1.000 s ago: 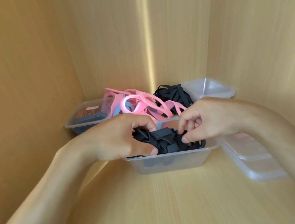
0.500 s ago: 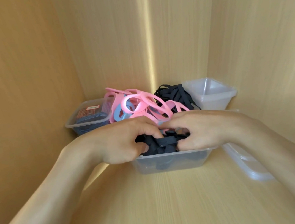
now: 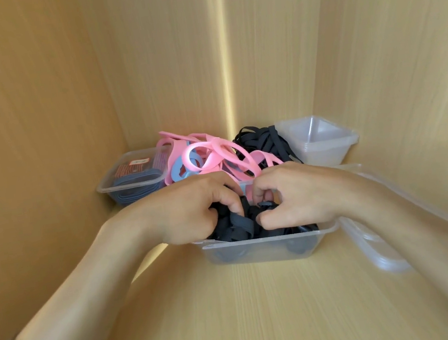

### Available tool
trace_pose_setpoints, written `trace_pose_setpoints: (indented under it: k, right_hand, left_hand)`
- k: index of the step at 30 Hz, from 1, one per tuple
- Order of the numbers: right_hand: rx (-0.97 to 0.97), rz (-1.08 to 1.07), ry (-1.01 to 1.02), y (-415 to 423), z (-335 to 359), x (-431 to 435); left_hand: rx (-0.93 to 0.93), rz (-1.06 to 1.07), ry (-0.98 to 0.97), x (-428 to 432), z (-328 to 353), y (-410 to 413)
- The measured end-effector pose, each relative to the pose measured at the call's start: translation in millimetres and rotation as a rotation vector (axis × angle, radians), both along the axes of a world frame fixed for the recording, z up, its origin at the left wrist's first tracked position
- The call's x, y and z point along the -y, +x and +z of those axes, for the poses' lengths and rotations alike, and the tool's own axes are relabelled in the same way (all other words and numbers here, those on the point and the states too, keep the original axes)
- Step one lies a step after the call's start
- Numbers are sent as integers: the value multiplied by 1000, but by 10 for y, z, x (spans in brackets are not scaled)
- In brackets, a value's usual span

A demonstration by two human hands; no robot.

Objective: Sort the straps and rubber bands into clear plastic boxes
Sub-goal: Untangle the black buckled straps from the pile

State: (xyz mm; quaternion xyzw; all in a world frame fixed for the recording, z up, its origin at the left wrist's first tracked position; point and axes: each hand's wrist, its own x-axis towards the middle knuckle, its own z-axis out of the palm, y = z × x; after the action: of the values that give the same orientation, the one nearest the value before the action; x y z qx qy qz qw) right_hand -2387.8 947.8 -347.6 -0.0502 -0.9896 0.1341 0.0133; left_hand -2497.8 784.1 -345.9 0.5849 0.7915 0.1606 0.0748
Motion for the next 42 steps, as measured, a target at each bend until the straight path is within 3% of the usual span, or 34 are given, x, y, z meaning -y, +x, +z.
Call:
trace_pose_setpoints:
  k: [7,17,20,24,26,30,33,36,42]
  right_hand:
    - [-77,-21,29,-9,-14,-2]
    - [-38,-78,-25,-11,-12,-50]
    - [-40,-65,-3,-6,-22,-72]
    - [-61,-29,5,-14,-29,-124]
    - [-51,-6,4,-17,-23,-177]
    - [-54,36,-5,-14,-16,-228]
    - [-57,56,-22,-22,-29,-240]
    - [-22,68,-10,-55,-46,-252]
    - [1,59,-31,-26,-14,-240]
  left_hand:
    - [-105,17,-163,-90,81,110]
    - [-75,82,-327,-196,60,149]
    - [-42,100,-300,-228,25,151]
    - [176,136,-101,-117,-26,60]
    - [181,152,30,-39,-40,9]
    - [226,155,57,23,31,27]
    - [177,49,-55,-17,10,122]
    - [4,215,-298,-58,-56,202]
    - [-87,231,-366,-98,-37,284]
